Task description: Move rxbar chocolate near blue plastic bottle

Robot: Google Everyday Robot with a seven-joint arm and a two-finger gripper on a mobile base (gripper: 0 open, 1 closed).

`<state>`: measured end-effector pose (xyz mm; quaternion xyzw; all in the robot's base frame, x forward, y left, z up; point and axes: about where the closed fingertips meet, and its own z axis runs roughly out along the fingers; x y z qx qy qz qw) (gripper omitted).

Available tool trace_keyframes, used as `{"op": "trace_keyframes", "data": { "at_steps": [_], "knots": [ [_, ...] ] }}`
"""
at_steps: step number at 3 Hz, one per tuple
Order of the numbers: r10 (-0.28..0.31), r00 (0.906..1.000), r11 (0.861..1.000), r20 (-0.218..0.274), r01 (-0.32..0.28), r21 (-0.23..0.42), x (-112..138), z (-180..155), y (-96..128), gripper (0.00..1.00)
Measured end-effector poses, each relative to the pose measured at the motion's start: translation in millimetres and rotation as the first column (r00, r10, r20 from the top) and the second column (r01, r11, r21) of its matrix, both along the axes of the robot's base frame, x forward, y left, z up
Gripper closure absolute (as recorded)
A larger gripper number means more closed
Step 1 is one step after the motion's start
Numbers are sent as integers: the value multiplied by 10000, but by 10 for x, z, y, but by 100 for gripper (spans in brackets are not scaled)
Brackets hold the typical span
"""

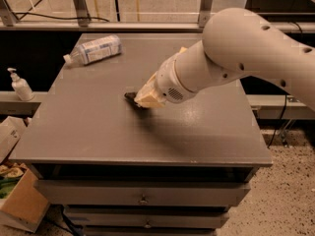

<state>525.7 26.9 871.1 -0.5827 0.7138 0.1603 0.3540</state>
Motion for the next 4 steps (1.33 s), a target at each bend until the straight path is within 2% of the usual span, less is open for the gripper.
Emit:
{"op": "trace_keyframes", "data": {
  "at_steps": [1, 2, 3, 4],
  "knots": [
    [357, 9984, 9994, 430, -356, -39, 126, 91, -44, 100],
    [703, 9921, 9975, 1040, -702, -42, 315, 285, -38, 100],
    [731, 9916, 9973, 1063, -728, -70, 314, 287, -38, 100],
    [1031, 9825, 9947, 1553, -1013, -193, 446, 341, -34, 100]
  ]
}}
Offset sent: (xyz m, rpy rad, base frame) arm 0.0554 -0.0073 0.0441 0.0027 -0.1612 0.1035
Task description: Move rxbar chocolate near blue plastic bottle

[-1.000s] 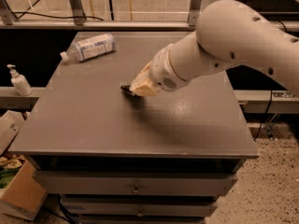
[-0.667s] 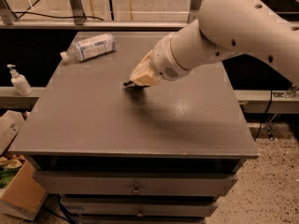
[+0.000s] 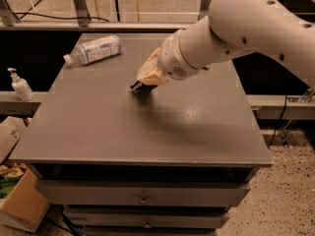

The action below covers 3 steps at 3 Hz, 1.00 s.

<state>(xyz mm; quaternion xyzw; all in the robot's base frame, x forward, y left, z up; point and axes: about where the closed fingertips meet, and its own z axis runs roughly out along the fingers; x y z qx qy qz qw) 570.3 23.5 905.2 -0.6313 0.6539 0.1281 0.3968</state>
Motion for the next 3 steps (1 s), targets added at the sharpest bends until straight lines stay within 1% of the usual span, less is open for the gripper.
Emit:
{"op": "trace_keyframes", "data": {
  "at_steps": [1, 2, 3],
  "knots": [
    [374, 9974, 9992, 616, -365, -162, 289, 64, 1, 100],
    [723, 9894, 9974, 1262, -709, -150, 599, 162, 60, 100],
    [924, 9762, 9955, 1962, -944, 11, 868, 330, 146, 100]
  ]
}}
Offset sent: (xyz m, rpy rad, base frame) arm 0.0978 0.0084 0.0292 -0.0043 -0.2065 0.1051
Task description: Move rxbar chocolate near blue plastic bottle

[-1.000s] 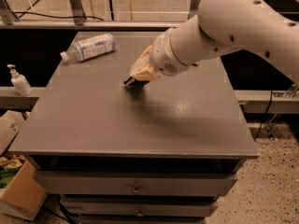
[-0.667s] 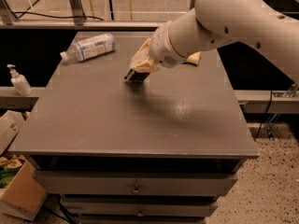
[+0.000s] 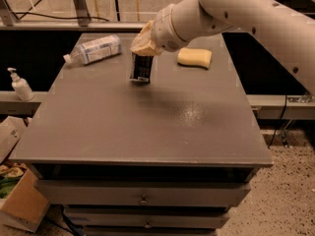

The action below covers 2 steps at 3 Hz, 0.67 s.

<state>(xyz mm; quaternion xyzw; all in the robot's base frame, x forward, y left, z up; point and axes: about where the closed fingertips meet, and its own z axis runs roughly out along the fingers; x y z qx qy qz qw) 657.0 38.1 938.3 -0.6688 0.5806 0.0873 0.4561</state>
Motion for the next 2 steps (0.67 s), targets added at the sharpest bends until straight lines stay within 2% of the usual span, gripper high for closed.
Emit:
{"op": "trace_keyframes", "data": {
  "at_steps": [2],
  "knots": [
    [123, 9918, 9976, 1271, -208, 655, 316, 407, 119, 100]
  ]
}}
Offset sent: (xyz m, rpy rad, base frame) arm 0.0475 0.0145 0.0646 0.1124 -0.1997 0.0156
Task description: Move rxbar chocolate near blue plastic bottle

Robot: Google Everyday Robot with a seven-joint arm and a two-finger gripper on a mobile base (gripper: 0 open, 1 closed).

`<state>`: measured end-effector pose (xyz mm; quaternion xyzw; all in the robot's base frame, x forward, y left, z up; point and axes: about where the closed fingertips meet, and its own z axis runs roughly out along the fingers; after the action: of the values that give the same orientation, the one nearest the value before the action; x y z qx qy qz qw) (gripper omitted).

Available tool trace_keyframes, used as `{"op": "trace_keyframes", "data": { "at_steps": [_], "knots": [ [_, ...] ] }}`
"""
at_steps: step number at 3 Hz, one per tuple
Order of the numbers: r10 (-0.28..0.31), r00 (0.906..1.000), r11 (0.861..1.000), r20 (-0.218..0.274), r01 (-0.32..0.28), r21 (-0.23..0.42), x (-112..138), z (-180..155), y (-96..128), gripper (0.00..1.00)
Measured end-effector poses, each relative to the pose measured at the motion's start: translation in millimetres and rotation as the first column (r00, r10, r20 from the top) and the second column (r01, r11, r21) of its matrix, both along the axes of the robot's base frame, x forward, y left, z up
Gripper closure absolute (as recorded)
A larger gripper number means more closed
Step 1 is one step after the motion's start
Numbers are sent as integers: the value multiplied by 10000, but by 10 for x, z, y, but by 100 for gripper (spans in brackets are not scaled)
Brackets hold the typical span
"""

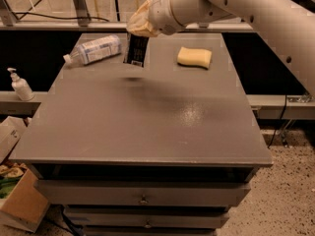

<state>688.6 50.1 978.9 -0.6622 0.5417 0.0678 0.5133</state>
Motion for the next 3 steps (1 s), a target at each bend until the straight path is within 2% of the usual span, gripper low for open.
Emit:
{"op": "trace_keyframes", "data": {
  "at_steps": [2, 3],
  "knots": [
    [343, 9978, 9984, 559, -367, 420, 303, 67, 285, 100],
    [543, 9966, 9970, 617, -575, 513, 465, 6, 473, 100]
  ]
}}
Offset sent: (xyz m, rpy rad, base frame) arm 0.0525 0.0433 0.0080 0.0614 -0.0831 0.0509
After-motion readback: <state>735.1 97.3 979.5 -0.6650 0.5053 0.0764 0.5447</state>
